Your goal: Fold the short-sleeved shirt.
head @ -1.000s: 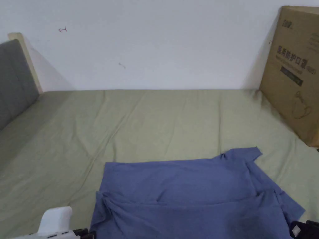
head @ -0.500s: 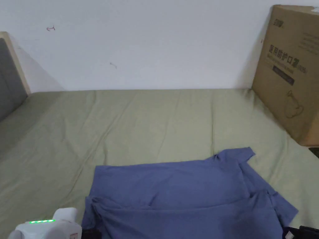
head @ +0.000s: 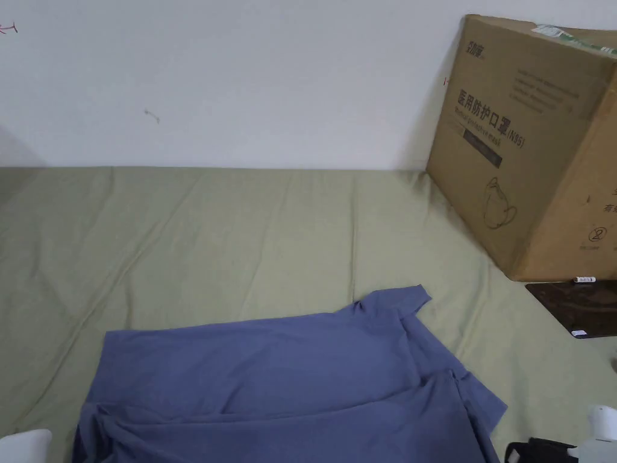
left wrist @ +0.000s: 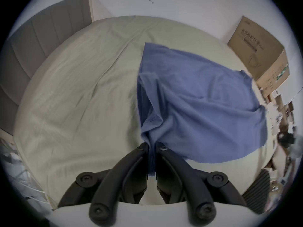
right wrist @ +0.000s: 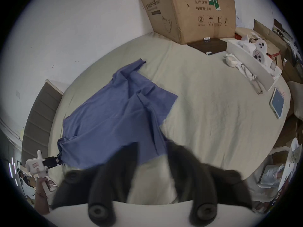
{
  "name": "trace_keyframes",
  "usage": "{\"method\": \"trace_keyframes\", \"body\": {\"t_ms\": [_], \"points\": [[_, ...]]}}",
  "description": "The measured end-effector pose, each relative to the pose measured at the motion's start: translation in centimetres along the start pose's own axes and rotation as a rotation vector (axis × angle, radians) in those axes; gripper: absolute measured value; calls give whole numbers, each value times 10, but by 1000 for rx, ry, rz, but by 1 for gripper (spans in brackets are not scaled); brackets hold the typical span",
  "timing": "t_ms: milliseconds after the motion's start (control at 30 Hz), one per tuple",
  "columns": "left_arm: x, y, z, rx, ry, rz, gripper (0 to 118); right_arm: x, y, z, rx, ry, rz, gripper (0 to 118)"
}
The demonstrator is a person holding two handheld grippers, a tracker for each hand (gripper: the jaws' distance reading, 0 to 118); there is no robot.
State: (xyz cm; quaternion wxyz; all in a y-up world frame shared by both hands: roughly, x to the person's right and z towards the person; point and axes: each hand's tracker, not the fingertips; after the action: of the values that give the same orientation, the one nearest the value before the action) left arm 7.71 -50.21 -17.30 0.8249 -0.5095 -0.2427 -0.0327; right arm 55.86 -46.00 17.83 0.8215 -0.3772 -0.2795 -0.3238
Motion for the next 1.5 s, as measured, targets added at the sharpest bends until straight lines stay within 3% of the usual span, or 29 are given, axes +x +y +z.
{"method": "trace_keyframes", "body": {"t_ms": [33, 67, 167, 300, 400, 500, 533, 567, 600, 700, 867, 967, 1133, 1267, 1300, 1333, 1367, 1400, 1433, 1500], "points": [[1, 1, 5, 13, -5, 8, 8, 7, 4, -11, -26, -2, -17, 95], [3, 1, 12, 31, 13, -9, 8, 10, 8, -23, -68, -10, -34, 104], [9, 6, 24, 72, 20, -66, 8, 15, 16, -58, -115, -21, -43, 107], [18, 6, 28, 58, 53, -131, 7, 11, 17, -104, -271, -78, 21, 105], [17, 7, 21, 40, 80, -169, 7, -14, 11, -107, -272, -180, 213, 98], [18, 7, 19, 29, 84, -171, 7, -35, 8, -90, -225, -176, 298, 46], [17, 5, 20, 28, 81, -169, 7, -38, 8, -87, -218, -196, 317, 23], [17, 6, 21, 27, 77, -166, 7, -37, 8, -82, -221, -112, 305, 7], [17, 7, 21, 26, 75, -160, 7, -38, 8, -80, -234, -53, 264, 7], [15, 8, 34, 40, 58, -142, 7, -40, 5, -63, -206, -108, 289, 7], [9, -2, 61, 56, 74, -179, 7, -22, -1, -16, -181, -78, 234, 7], [-1, -22, 70, -33, 77, -206, 7, -9, -18, 7, -218, -80, 238, 7], [-16, -64, 57, -206, 39, -221, 7, 14, -54, 4, -321, -91, 204, 7], [-17, -72, 61, -152, 14, -199, 8, 23, -57, -3, -300, -69, 118, 10], [-17, -71, 65, -127, 0, -179, 13, 23, -56, 0, -287, -68, 104, 13], [-19, -68, 70, -99, -13, -156, 37, 21, -55, 4, -273, -66, 100, 27], [-22, -65, 74, -80, -25, -141, 67, 19, -52, 9, -259, -61, 101, 48], [-23, -62, 76, -71, -34, -126, 100, 18, -50, 12, -254, -57, 100, 78], [-25, -60, 80, -59, -50, -110, 118, 16, -49, 16, -237, -51, 95, 105], [-24, -53, 93, -4, -89, -85, 117, 11, -44, 28, -164, -27, 69, 112]]}}
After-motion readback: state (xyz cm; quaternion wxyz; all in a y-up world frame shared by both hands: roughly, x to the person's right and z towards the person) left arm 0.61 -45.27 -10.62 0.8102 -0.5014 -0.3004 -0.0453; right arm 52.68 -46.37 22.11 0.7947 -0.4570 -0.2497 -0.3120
